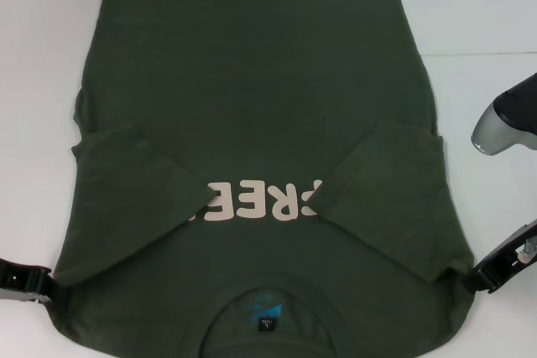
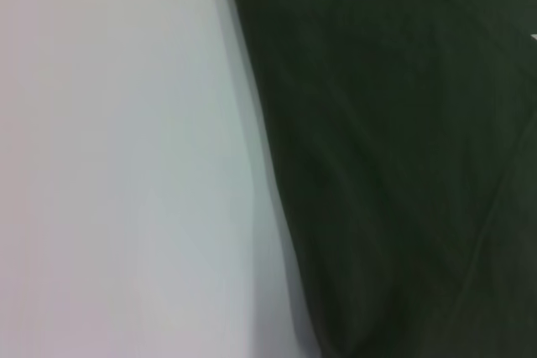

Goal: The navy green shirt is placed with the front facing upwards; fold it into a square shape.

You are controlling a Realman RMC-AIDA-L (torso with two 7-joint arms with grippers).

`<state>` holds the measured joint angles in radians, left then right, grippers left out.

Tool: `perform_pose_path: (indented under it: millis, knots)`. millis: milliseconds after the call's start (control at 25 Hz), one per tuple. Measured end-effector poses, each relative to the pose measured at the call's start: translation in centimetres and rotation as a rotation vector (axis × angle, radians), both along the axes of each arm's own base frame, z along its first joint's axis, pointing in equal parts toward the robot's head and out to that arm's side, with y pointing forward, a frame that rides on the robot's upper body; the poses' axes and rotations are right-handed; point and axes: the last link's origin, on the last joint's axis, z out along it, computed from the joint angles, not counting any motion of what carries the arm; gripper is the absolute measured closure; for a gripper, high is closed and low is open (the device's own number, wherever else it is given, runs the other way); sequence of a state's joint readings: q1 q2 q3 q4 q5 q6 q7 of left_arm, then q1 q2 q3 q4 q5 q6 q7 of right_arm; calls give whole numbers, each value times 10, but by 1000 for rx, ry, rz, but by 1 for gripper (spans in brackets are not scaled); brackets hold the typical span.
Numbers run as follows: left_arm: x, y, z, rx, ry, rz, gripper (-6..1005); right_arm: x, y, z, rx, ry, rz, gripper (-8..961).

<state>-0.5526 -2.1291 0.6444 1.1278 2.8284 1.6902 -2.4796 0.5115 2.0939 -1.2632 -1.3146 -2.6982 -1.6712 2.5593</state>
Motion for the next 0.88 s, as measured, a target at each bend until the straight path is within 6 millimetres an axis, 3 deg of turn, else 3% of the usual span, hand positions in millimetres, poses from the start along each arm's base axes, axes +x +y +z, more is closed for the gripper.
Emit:
perform_pose_path:
  millis: [240, 440, 640, 880]
  knots:
    - [1, 0, -2, -10, -29, -79, 972, 3, 0, 1, 23, 22, -5, 924]
    - [1, -5, -3, -15, -102, -218, 972, 11, -5, 10, 72, 162, -12, 923]
    - [-8, -12, 3, 67, -215, -409, 971, 44, -25, 12, 147, 342, -16, 923]
    - [-19, -19, 0, 113, -235, -501, 972, 89, -59, 10, 279, 589, 30, 923]
